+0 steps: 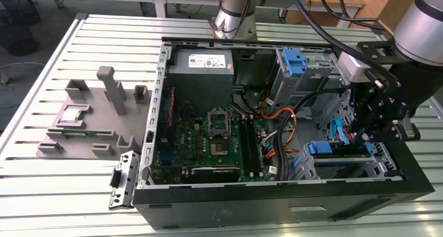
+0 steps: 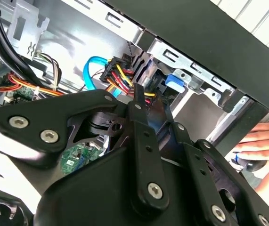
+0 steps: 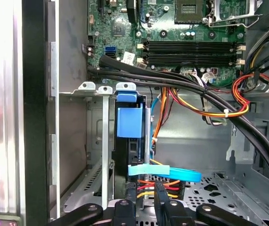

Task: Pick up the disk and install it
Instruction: 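Insert the second disk wire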

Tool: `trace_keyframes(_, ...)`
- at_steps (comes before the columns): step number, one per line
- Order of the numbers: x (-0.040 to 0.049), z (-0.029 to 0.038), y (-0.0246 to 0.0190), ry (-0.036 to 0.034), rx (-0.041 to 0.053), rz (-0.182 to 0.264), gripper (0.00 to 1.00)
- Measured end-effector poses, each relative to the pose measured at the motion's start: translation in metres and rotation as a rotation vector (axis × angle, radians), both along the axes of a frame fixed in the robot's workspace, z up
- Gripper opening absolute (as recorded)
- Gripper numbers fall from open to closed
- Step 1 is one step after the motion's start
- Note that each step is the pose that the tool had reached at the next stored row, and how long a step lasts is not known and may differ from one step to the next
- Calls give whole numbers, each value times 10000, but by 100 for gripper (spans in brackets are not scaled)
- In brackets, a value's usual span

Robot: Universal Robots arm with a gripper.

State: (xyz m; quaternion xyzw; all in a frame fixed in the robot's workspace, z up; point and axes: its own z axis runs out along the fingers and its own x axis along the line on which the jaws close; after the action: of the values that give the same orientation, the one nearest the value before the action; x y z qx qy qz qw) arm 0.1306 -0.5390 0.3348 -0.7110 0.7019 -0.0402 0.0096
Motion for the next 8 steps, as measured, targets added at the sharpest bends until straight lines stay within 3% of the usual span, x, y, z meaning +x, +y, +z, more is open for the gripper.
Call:
trace_keyframes(4, 0, -13, -3, 0, 127, 1, 30)
trace_keyframes(8, 0, -22, -4, 0, 146, 0, 30)
